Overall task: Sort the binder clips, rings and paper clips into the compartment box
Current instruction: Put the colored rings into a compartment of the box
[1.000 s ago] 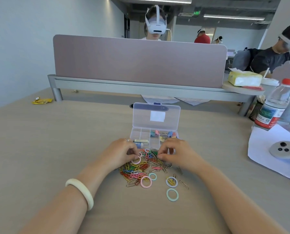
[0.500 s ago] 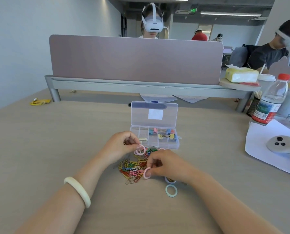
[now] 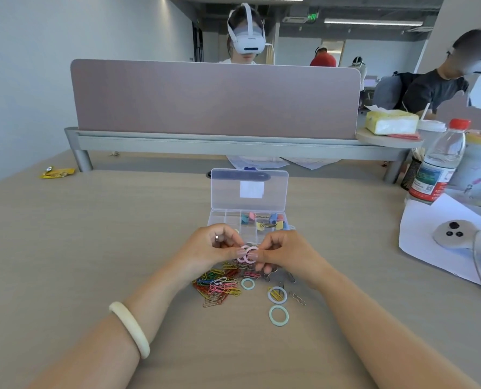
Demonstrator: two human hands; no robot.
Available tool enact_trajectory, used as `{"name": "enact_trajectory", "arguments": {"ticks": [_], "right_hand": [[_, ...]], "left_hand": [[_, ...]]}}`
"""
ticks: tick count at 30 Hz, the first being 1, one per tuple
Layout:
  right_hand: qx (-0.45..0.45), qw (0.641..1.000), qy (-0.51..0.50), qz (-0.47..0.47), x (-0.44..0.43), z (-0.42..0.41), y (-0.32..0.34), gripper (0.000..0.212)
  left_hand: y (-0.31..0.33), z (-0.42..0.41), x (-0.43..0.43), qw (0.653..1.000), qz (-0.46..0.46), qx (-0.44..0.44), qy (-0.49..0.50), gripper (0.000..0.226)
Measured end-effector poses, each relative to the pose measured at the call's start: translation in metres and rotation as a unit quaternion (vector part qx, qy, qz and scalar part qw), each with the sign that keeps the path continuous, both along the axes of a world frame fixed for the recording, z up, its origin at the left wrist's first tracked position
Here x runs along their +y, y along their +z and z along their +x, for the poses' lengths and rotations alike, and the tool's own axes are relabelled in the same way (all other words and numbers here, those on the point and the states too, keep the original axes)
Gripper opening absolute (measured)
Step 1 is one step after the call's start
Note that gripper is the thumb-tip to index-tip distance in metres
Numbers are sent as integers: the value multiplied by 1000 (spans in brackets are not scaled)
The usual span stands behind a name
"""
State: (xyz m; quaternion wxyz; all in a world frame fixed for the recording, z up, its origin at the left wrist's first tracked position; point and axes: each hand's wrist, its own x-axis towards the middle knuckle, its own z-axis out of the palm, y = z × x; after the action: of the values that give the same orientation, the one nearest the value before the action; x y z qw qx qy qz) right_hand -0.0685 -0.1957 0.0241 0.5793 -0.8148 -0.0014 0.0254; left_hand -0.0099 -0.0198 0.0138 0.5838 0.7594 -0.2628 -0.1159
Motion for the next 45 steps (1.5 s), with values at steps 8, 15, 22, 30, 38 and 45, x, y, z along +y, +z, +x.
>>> {"name": "enact_trajectory", "arguments": {"ticks": [8, 15, 22, 30, 38, 45], "right_hand": [[17, 999, 36, -19, -2, 0, 2, 11], [49, 933, 144, -325, -27, -11, 18, 21], [63, 923, 186, -330, -21, -11, 7, 24], [14, 971, 109, -210, -22, -6, 5, 17], [47, 989, 87, -107, -25, -5, 2, 16], [35, 996, 70, -47, -25, -5, 2, 6]], "left_hand": [[1, -3, -2, 999, -9, 1, -32, 20], [1, -1, 1, 999, -28, 23, -10, 14], [-2, -1, 1, 1000, 6, 22, -7, 10], [0, -5, -2, 1000, 3, 27, -9, 9], [0, -5, -3, 1000, 12, 25, -1, 12], [-1, -7, -5, 999, 3, 31, -14, 13]]}}
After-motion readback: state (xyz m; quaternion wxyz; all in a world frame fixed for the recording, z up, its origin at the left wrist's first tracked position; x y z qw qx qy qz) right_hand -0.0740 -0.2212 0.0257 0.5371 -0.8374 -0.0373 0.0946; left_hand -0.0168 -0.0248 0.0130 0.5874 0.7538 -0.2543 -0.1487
